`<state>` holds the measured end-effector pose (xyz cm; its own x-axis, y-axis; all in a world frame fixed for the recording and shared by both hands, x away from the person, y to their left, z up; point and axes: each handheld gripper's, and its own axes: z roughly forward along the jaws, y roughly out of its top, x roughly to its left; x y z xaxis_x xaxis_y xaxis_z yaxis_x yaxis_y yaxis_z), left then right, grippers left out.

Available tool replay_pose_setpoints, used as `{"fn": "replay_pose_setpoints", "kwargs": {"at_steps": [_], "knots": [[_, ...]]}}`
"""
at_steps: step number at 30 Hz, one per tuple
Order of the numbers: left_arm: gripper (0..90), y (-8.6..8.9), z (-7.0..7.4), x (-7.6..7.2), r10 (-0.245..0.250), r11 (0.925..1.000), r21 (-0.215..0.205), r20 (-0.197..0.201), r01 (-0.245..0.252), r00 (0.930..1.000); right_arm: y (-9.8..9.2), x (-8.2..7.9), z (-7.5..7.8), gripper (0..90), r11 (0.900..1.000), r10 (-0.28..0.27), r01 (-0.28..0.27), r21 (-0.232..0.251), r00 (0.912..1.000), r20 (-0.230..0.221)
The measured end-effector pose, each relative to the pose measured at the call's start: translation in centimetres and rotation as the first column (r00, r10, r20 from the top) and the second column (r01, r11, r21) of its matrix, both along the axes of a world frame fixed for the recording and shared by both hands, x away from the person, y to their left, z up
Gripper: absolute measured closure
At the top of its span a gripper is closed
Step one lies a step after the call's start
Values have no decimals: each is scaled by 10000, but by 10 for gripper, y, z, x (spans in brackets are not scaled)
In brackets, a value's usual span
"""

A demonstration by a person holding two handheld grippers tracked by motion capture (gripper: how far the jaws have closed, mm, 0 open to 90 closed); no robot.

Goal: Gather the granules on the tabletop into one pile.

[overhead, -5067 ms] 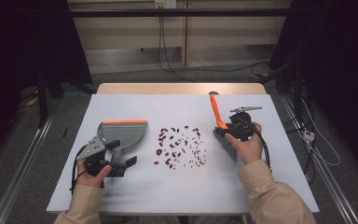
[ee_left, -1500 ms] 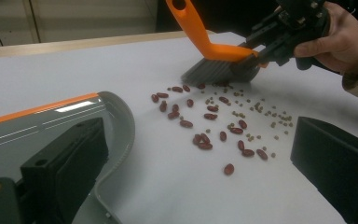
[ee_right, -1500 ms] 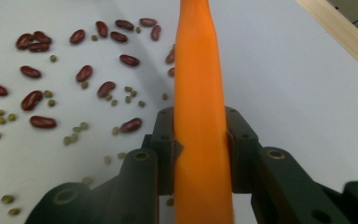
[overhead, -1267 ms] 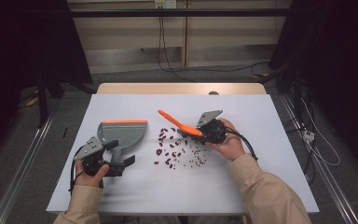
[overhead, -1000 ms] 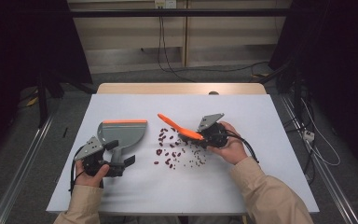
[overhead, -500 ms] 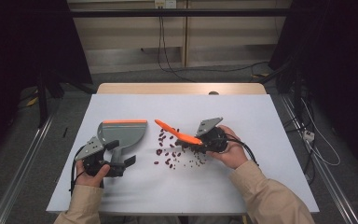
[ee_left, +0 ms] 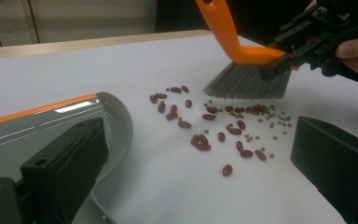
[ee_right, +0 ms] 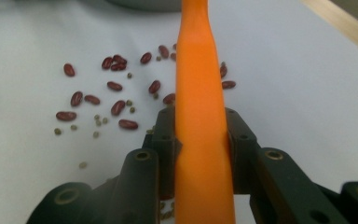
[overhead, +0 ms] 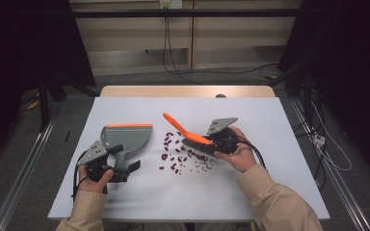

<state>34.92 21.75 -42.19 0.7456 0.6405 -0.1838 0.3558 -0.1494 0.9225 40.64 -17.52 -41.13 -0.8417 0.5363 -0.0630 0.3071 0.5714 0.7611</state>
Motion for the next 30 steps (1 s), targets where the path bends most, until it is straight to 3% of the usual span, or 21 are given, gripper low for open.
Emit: {"fn": "replay_pose_setpoints", "kwargs": {"at_steps": [6, 10, 17, 30], "knots": [[36, 0, 0, 0, 11, 10000, -19, -46, -11, 10000, -2, 9, 6, 714, 9998, -125, 124, 142, 9999, 67], [36, 0, 0, 0, 18, 10000, -2, -46, -18, 10000, -4, 17, 5, 713, 9982, -322, 325, 494, 9994, -83], [36, 0, -1, 0, 55, 10000, -55, -85, -55, 9999, -4, 27, 3, 713, 9967, -524, 530, 618, 9986, -107], [36, 0, -2, 1, 50, 10000, -53, -113, -51, 9999, 4, 57, 4, 714, 9922, -1104, 1081, 620, 9933, 345]]}}
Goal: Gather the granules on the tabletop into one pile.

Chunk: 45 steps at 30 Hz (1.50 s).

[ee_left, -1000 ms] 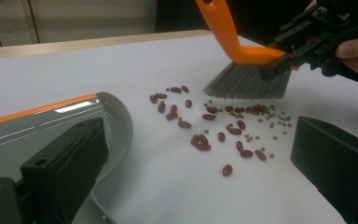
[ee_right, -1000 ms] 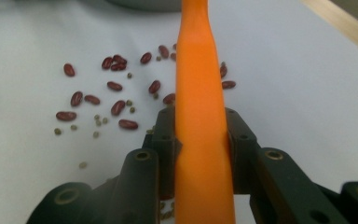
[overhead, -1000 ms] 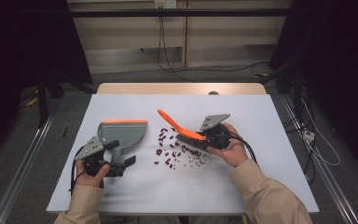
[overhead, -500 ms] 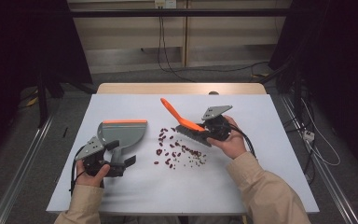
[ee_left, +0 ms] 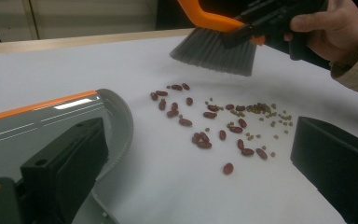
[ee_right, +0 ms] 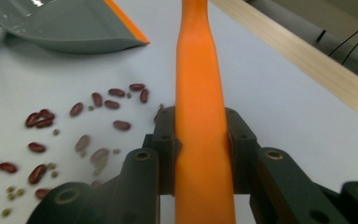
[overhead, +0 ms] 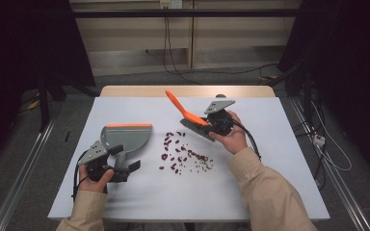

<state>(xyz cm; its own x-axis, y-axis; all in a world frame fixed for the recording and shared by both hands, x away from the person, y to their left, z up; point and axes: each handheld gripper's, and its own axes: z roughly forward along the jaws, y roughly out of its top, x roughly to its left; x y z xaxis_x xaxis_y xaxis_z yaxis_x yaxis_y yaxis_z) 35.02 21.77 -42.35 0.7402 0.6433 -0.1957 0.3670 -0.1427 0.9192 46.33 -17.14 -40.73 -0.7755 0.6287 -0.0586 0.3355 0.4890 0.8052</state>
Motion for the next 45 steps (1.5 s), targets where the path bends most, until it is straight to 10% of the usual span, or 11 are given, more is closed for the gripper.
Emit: {"fn": "replay_pose_setpoints", "kwargs": {"at_steps": [26, 45], "knots": [[36, 3, 0, 0, 48, 9997, -237, -97, -50, 9999, 59, 48, -25, 714, 9930, 843, -780, -882, 9940, 699], [36, 5, 0, 0, 113, 9998, -192, -76, -114, 9999, 69, 11, -25, 706, 9401, 3102, -3019, -1583, 9502, 301]]}}
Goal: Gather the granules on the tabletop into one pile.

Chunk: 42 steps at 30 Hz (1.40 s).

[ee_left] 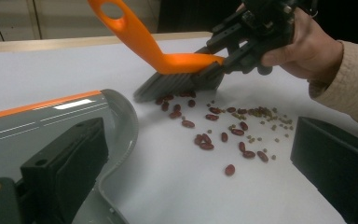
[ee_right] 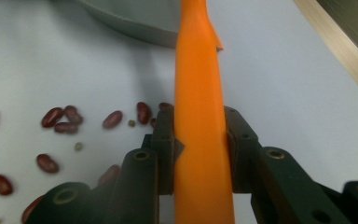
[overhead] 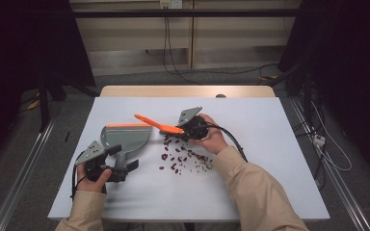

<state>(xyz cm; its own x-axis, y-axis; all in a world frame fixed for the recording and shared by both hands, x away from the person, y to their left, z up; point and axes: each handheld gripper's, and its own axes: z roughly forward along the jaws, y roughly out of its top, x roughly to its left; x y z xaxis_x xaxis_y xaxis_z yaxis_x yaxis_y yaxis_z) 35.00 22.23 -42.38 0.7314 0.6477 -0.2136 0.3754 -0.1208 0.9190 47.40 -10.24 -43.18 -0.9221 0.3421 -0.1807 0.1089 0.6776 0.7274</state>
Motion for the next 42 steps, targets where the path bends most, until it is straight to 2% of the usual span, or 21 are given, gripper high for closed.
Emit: {"fn": "replay_pose_setpoints", "kwargs": {"at_steps": [10, 17, 25, 42], "knots": [[36, -1, 0, -1, -6, 10000, 15, 12, 6, 10000, -3, -23, 2, 703, 9973, 722, -724, -104, 9973, -110], [36, -1, 0, 0, -28, 10000, 26, 16, 28, 10000, -4, -35, 3, 703, 9955, 929, -932, -152, 9955, -179], [36, -1, 0, -1, -50, 10000, 64, 56, 50, 10000, -7, -45, 4, 703, 9958, 919, -919, 9, 9953, -302], [36, -2, 0, -1, -61, 9999, 81, 81, 60, 9999, -8, -61, 7, 705, 9948, 1018, -1019, -13, 9941, -367]]}}
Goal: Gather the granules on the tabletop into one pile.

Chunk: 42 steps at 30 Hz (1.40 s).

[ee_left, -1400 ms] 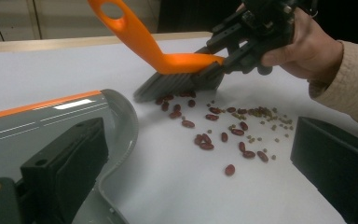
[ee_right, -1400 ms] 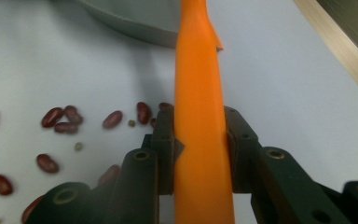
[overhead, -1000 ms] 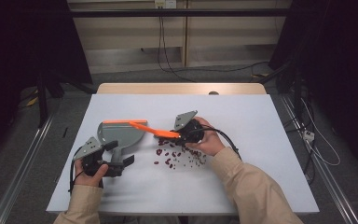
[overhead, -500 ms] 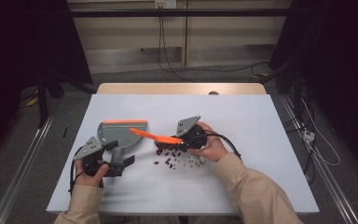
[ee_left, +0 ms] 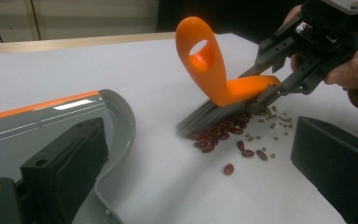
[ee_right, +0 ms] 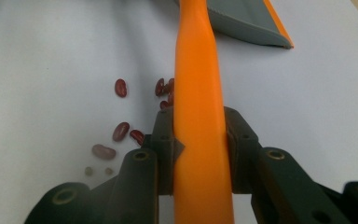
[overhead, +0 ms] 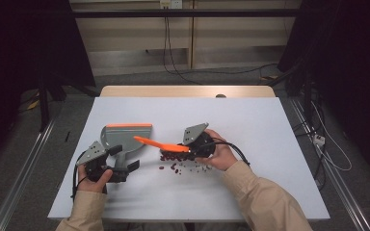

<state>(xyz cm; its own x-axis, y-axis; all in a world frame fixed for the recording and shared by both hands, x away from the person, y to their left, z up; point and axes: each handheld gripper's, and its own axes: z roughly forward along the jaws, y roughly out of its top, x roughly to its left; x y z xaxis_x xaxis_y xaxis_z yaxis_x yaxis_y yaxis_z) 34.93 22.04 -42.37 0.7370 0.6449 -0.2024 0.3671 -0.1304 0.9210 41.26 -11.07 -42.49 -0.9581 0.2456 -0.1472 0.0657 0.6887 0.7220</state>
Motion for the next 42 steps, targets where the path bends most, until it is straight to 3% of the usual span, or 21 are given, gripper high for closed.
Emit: {"fn": "replay_pose_setpoints", "kwargs": {"at_steps": [7, 12, 16, 19, 23, 25, 28, 33, 36, 38, 39, 40, 42], "knots": [[36, 0, 0, 0, 7, 10000, 0, -5, -7, 10000, 0, -3, 2, 709, 9998, -201, 201, 54, 9998, 42], [36, 0, 0, 0, -20, 10000, 8, -7, 20, 10000, -2, 0, 4, 713, 9965, -657, 651, 521, 9978, 99], [36, 0, 0, 1, 4, 10000, -2, 0, -4, 10000, -7, 3, 8, 713, 9882, -1136, 1124, 1041, 9935, 61], [36, 0, 0, 1, 14, 10000, 15, 1, -14, 10000, -11, 6, 12, 713, 9737, -1663, 1683, 1538, 9857, -256], [36, 0, -1, 1, 3, 10000, -5, -32, -3, 10000, -12, 4, 15, 714, 9397, -2557, 2686, 2115, 9629, -866], [36, 0, 0, 1, 7, 10000, -15, -25, -7, 10000, -12, 3, 17, 714, 9102, -3005, 3281, 2527, 9431, -1421], [36, 0, 0, 1, 8, 10000, -3, 5, -8, 10000, -9, -2, 21, 714, 8682, -3648, 4067, 2843, 9115, -1900], [36, 0, 0, 1, 12, 10000, 7, 11, -12, 10000, -1, -16, 19, 713, 7728, -4373, 5316, 3467, 8419, -3162], [36, 0, 0, 0, 7, 10000, 6, 16, -7, 10000, 8, -24, 17, 713, 7438, -4537, 5691, 3506, 8150, -3605], [37, 0, 1, 0, 2, 10000, 43, 53, -2, 10000, 14, -28, 15, 713, 7341, -4491, 5805, 3523, 8042, -3893], [36, 0, 1, 0, 6, 10000, 25, 51, -6, 10000, 18, -30, 14, 713, 7260, -4539, 5921, 3499, 7947, -4031], [36, 0, 1, 0, 9, 10000, 19, 59, -10, 10000, 21, -31, 13, 713, 7223, -4470, 5932, 3557, 7927, -4144], [36, -1, 1, 0, 30, 10000, -10, 42, -30, 10000, 28, -33, 11, 714, 7060, -4540, 6129, 3549, 7763, -4373]]}}
